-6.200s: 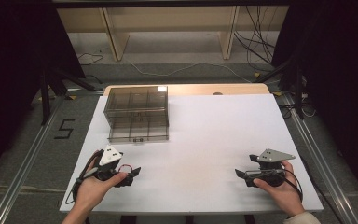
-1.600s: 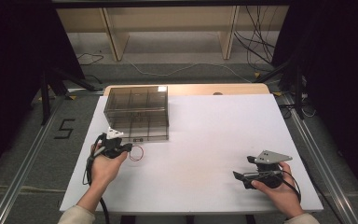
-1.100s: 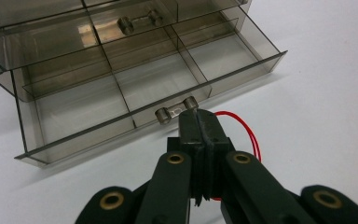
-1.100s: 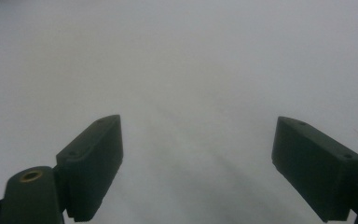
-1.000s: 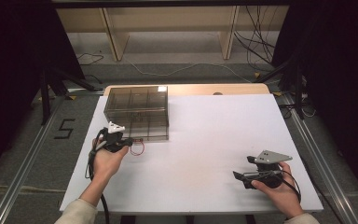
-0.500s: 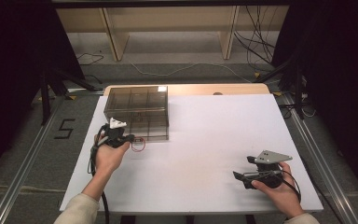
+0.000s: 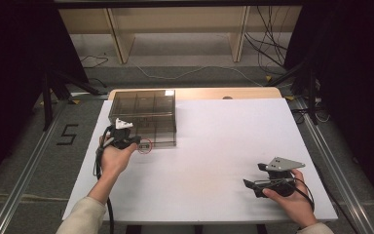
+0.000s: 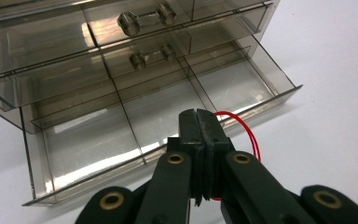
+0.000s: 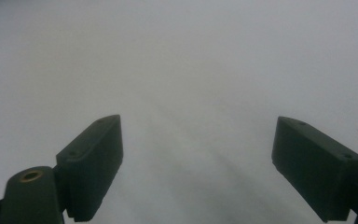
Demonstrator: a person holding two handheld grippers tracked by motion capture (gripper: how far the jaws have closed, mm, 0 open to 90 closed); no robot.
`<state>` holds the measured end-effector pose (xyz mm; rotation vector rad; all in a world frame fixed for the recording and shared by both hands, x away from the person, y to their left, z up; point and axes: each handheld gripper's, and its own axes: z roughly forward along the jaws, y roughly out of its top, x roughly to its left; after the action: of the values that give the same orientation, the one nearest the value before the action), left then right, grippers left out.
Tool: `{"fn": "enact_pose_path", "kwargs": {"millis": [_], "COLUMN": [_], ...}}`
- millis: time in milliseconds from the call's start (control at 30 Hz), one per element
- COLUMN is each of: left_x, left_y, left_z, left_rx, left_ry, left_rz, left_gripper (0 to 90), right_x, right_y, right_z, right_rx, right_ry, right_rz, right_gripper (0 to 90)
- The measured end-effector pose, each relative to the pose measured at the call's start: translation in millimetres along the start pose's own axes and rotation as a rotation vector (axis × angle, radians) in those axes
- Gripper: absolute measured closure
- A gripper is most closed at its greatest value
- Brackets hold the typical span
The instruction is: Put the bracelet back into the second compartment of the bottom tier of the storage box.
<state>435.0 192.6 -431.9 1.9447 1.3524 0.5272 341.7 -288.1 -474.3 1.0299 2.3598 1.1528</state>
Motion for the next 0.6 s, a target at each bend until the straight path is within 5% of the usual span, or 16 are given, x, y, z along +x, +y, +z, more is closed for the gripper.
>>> {"fn": "enact_pose_path", "kwargs": {"millis": [600], "left_x": [5.8], "left_y": [10.5], "left_z": [13.6], "left_rx": [-0.004], "left_ry": [0.024], "left_rz": [-0.022], "left_gripper": [89.6], "right_x": [0.4], "right_y": [-0.2], "right_z": [0.6], "right_rx": [0.001], "right_ry": [0.001], "right_rz": [-0.001], "right_gripper": [17.1]}}
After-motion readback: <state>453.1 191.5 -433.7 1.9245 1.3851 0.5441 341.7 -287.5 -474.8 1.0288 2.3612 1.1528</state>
